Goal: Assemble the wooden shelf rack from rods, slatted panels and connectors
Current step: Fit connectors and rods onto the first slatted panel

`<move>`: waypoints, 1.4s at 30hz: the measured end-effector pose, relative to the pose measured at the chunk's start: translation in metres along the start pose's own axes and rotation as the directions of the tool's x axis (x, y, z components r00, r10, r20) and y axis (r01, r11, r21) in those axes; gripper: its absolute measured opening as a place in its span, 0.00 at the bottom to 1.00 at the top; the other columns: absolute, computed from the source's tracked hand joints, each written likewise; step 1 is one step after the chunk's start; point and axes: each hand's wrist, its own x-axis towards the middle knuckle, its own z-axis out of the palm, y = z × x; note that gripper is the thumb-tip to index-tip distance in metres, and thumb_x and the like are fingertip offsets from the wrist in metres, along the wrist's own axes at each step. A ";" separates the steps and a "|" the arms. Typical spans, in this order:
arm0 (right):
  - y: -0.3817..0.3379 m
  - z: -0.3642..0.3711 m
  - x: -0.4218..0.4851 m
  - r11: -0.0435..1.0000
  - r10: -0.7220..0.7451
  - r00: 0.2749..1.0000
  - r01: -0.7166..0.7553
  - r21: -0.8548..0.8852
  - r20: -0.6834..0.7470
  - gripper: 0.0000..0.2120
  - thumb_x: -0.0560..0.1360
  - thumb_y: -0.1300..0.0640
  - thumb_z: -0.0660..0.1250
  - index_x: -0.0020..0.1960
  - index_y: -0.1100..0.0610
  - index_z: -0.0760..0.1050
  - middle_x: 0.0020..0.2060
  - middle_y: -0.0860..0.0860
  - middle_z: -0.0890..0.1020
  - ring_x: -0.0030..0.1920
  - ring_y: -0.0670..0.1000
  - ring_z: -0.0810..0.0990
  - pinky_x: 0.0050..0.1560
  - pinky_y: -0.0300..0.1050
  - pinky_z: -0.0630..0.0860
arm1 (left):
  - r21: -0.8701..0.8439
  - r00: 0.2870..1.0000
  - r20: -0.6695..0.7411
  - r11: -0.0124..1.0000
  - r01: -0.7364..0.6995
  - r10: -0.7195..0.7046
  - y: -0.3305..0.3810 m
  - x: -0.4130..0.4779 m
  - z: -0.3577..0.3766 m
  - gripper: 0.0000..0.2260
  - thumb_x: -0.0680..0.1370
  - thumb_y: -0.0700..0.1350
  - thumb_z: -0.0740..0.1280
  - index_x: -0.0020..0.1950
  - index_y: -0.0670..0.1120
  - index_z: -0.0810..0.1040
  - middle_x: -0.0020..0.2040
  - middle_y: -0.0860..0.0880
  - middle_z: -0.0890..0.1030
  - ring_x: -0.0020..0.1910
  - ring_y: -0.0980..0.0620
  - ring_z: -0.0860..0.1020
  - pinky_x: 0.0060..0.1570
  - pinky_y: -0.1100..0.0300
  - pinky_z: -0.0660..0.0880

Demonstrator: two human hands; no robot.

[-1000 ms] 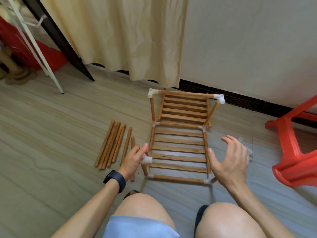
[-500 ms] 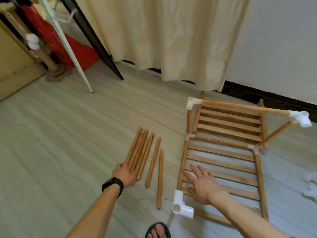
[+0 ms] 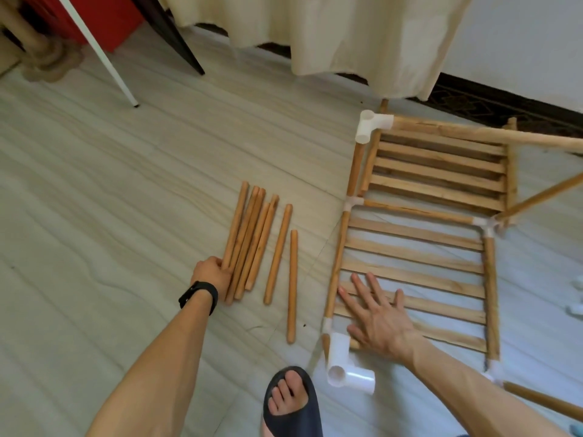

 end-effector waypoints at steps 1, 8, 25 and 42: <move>0.000 -0.003 0.000 1.000 0.000 1.000 0.000 0.011 0.004 0.36 0.81 0.35 0.49 0.76 0.38 0.25 0.73 0.49 0.24 0.75 0.58 0.25 0.73 0.75 0.42 | -0.042 1.000 -0.004 0.999 -0.001 0.000 0.001 -0.004 -0.005 0.14 0.81 0.47 0.67 0.63 0.41 0.79 0.57 0.41 0.82 0.52 0.43 0.79 0.47 0.57 0.73; -0.012 -0.074 -0.044 0.792 0.137 0.966 0.027 0.610 -0.221 0.37 0.80 0.35 0.59 0.81 0.52 0.53 0.78 0.53 0.64 0.76 0.55 0.64 0.75 0.50 0.62 | -0.189 0.926 -0.196 0.914 -0.359 0.323 0.008 -0.073 -0.055 0.13 0.79 0.48 0.71 0.62 0.46 0.80 0.52 0.49 0.79 0.47 0.52 0.79 0.50 0.55 0.76; -0.004 -0.074 -0.291 -0.432 0.671 0.722 0.566 0.702 -0.170 0.13 0.80 0.54 0.65 0.49 0.63 0.82 0.30 0.54 0.79 0.29 0.49 0.76 0.28 0.39 0.75 | -0.120 0.546 0.076 0.552 -0.825 0.834 0.099 -0.296 -0.038 0.16 0.81 0.50 0.65 0.69 0.53 0.72 0.65 0.55 0.70 0.63 0.58 0.70 0.65 0.59 0.69; -0.032 -0.019 -0.271 -0.579 0.568 0.812 0.511 0.635 -0.136 0.14 0.81 0.56 0.63 0.48 0.64 0.83 0.29 0.55 0.78 0.30 0.49 0.76 0.30 0.39 0.76 | -0.480 0.762 -0.115 0.636 -0.604 0.637 0.081 -0.311 0.004 0.11 0.86 0.42 0.53 0.57 0.50 0.74 0.36 0.49 0.70 0.27 0.63 0.71 0.26 0.70 0.69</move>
